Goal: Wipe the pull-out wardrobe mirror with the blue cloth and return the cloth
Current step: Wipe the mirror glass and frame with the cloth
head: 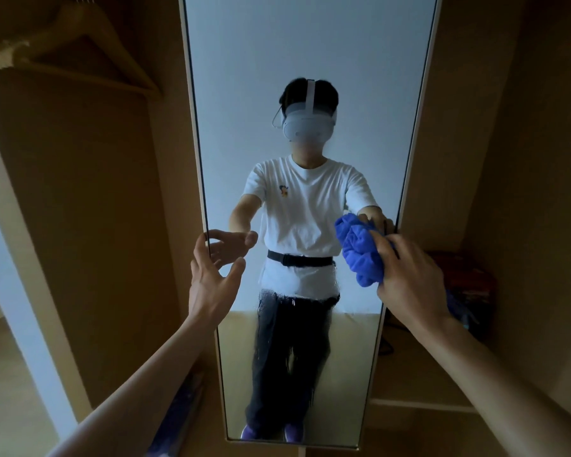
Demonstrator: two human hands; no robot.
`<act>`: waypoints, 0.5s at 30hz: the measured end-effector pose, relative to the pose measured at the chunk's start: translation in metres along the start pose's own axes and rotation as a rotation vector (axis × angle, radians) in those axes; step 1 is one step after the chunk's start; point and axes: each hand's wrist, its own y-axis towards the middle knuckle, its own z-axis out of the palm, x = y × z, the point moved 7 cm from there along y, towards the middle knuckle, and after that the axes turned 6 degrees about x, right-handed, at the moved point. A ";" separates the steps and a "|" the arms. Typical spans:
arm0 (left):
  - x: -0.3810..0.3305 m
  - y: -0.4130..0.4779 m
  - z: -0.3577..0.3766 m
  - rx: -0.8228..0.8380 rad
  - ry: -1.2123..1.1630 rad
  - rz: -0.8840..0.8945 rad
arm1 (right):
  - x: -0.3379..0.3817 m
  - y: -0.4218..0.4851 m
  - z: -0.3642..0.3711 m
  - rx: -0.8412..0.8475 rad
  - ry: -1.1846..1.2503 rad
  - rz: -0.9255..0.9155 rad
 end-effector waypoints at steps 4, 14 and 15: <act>0.001 0.000 0.000 0.028 -0.007 0.012 | -0.017 0.001 0.009 0.040 0.188 0.259; 0.009 0.005 -0.002 -0.003 0.012 0.042 | -0.018 0.009 0.007 -0.114 0.324 0.451; 0.009 0.005 -0.002 -0.006 0.015 0.046 | -0.016 0.009 0.007 -0.113 0.314 0.450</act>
